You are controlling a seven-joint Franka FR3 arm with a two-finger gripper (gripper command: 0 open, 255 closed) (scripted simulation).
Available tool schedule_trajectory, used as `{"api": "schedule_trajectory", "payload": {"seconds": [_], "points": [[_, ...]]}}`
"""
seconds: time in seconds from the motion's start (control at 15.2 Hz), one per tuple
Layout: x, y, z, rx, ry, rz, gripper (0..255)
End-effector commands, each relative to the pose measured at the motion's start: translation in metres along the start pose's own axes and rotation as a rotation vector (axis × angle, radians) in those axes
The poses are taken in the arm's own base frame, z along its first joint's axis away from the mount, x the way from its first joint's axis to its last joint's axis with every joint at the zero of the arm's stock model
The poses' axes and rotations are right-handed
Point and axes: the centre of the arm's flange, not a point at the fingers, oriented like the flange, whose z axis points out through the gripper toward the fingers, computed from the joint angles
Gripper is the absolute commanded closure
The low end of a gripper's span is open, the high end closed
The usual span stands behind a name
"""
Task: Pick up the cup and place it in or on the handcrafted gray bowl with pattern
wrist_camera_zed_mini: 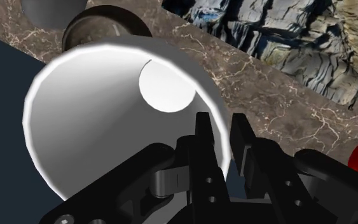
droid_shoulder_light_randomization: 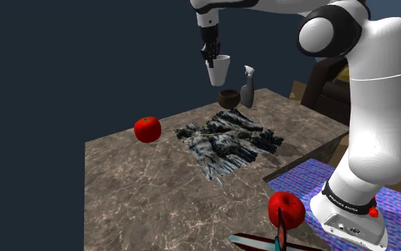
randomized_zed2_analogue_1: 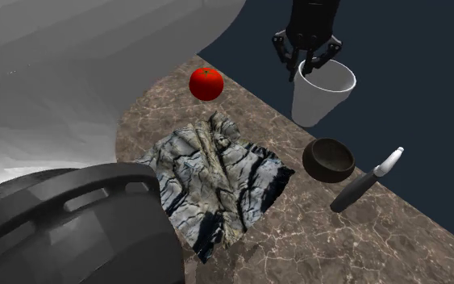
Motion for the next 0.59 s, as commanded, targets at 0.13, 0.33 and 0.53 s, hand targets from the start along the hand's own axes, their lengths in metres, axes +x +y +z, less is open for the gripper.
{"api": "schedule_trajectory", "payload": {"seconds": [0.13,0.33,0.53], "points": [[-0.012,0.048,-0.01,0.0,0.0,-0.002,255],[-0.02,0.087,-0.016,0.0,0.0,-0.002,255],[-0.025,0.107,-0.014,0.0,0.0,-0.002,255]]}}
